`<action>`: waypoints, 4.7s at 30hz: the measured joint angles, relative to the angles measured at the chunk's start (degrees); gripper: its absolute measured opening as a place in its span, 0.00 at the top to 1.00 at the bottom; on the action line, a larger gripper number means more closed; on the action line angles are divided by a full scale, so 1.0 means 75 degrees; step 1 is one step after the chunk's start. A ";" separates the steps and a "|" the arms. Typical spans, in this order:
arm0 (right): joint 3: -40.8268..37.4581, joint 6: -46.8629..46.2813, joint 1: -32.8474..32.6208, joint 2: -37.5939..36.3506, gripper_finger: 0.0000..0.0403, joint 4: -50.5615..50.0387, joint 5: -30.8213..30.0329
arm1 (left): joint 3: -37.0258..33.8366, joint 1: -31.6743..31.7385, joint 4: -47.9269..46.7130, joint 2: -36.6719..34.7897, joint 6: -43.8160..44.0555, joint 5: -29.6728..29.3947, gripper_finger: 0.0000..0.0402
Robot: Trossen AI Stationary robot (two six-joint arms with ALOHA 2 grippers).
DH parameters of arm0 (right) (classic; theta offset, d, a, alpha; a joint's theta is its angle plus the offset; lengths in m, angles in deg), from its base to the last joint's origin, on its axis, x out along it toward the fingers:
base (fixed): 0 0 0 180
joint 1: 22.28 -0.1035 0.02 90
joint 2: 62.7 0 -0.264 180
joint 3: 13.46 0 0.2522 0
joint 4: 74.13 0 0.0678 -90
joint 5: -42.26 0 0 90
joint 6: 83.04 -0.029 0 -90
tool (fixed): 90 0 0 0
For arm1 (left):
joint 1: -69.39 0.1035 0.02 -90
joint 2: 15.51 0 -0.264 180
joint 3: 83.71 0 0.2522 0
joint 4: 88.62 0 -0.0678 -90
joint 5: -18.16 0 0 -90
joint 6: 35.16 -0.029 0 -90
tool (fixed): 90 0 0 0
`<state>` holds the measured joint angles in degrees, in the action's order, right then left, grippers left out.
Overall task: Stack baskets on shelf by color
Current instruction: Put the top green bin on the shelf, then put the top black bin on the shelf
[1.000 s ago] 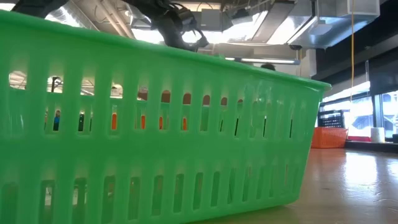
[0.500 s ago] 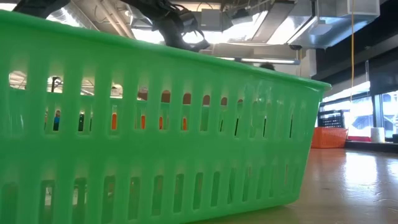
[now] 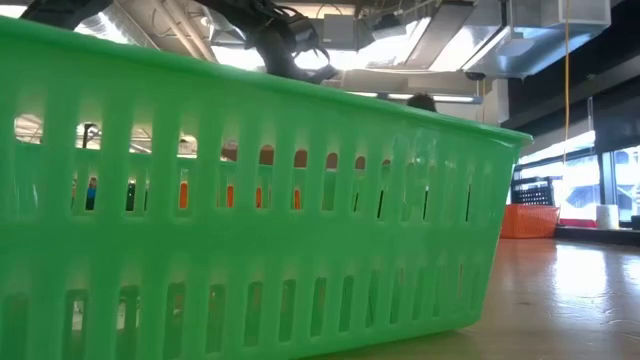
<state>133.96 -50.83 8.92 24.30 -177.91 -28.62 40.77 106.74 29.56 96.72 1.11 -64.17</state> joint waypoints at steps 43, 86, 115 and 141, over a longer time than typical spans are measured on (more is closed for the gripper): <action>0.0000 0.0003 -0.0003 0.0000 0.70 0.0000 0.0001 | -0.0012 -0.0173 -0.0425 -0.0843 -0.2293 -0.0096 0.83; 0.0000 -0.0019 -0.0003 0.0000 0.70 0.0000 0.0064 | -0.0012 -0.2369 -0.0282 0.0015 -0.8179 -0.1629 1.00; 0.0000 0.0959 -0.0418 0.0000 0.70 0.0000 0.0061 | 0.0003 -0.2782 -0.3088 -0.3004 -0.1605 -0.5063 1.00; 0.0000 0.0944 -0.0458 -0.0002 0.70 0.0000 0.1064 | -0.3146 0.1486 -0.5318 -0.3182 -0.0518 -0.1472 1.00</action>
<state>133.96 -43.75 5.49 24.28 -177.91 -20.65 17.17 117.88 -10.33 72.85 -2.78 -75.21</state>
